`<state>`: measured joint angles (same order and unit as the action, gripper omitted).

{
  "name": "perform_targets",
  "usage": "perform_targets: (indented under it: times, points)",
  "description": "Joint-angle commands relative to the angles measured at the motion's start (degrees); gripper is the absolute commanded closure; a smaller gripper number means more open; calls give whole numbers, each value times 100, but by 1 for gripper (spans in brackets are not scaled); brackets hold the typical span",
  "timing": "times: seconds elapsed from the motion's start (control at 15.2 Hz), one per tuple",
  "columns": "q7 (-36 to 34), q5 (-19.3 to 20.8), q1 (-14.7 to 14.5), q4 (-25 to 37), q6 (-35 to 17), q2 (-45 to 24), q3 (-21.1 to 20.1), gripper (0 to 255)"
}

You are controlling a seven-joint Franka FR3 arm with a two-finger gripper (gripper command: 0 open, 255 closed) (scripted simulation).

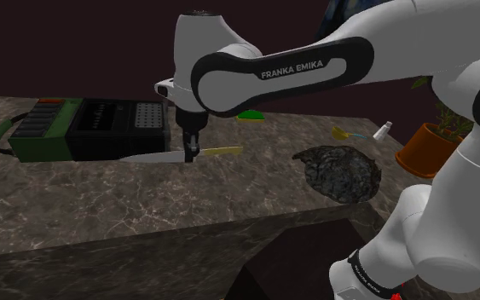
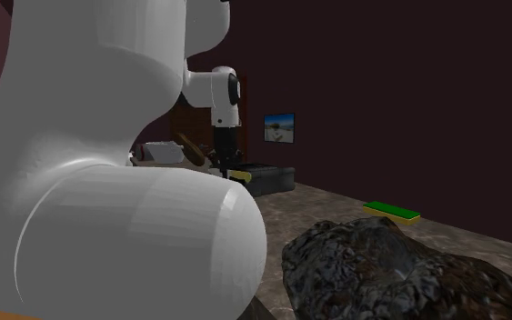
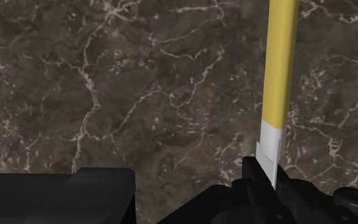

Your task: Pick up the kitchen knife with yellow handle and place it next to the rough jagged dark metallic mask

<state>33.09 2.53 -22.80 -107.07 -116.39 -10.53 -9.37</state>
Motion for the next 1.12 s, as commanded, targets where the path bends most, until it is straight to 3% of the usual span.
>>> perform_targets:
  times: [0.0,1.06]
  points:
    - [6,-13,0,82,139,55,-4,255]
    - [50,-64,2,1039,1312,274,-15,255]
